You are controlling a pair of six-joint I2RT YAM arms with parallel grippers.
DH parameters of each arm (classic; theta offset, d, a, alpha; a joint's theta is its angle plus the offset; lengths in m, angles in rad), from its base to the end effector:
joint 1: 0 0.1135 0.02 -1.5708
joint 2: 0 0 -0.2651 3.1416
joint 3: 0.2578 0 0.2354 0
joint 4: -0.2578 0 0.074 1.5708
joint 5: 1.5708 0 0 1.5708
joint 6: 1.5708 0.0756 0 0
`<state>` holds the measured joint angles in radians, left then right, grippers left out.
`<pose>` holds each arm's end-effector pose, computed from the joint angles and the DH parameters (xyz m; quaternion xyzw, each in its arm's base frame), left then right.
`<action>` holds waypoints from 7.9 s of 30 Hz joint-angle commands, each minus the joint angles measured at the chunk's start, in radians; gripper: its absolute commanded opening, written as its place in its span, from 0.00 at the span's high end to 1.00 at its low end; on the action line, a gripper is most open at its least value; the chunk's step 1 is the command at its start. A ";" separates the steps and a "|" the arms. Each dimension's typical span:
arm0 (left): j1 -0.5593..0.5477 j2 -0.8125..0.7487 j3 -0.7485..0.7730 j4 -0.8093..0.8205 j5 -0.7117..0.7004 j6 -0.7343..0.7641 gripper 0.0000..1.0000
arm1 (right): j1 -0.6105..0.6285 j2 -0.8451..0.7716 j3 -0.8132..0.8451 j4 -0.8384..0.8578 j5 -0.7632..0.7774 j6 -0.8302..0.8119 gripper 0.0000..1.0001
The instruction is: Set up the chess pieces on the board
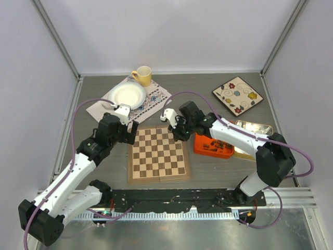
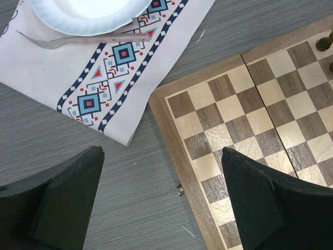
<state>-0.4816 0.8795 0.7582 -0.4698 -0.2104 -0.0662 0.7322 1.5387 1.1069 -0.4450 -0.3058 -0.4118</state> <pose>0.1908 -0.0819 0.2673 0.1326 0.8689 -0.0374 0.4755 0.2353 0.2421 0.2254 -0.5467 0.7534 0.1950 0.3090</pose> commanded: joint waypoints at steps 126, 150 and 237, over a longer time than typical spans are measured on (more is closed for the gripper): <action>0.003 -0.142 -0.111 0.341 0.402 -0.414 0.00 | -0.553 -0.209 0.013 -0.262 -0.247 -0.056 0.59; 0.003 -0.099 -0.178 0.405 0.422 -0.463 0.01 | -0.499 -0.048 -0.140 -0.268 -0.043 -0.062 0.63; 0.003 -0.206 -0.056 0.086 0.092 0.003 0.00 | -0.303 0.089 0.649 -0.618 -0.070 -0.229 0.99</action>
<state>-0.4816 0.7048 0.7143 -0.4232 -0.0830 -0.0902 0.3828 1.5944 1.6699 -1.0573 -0.3576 -0.6456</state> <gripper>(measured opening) 0.995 0.173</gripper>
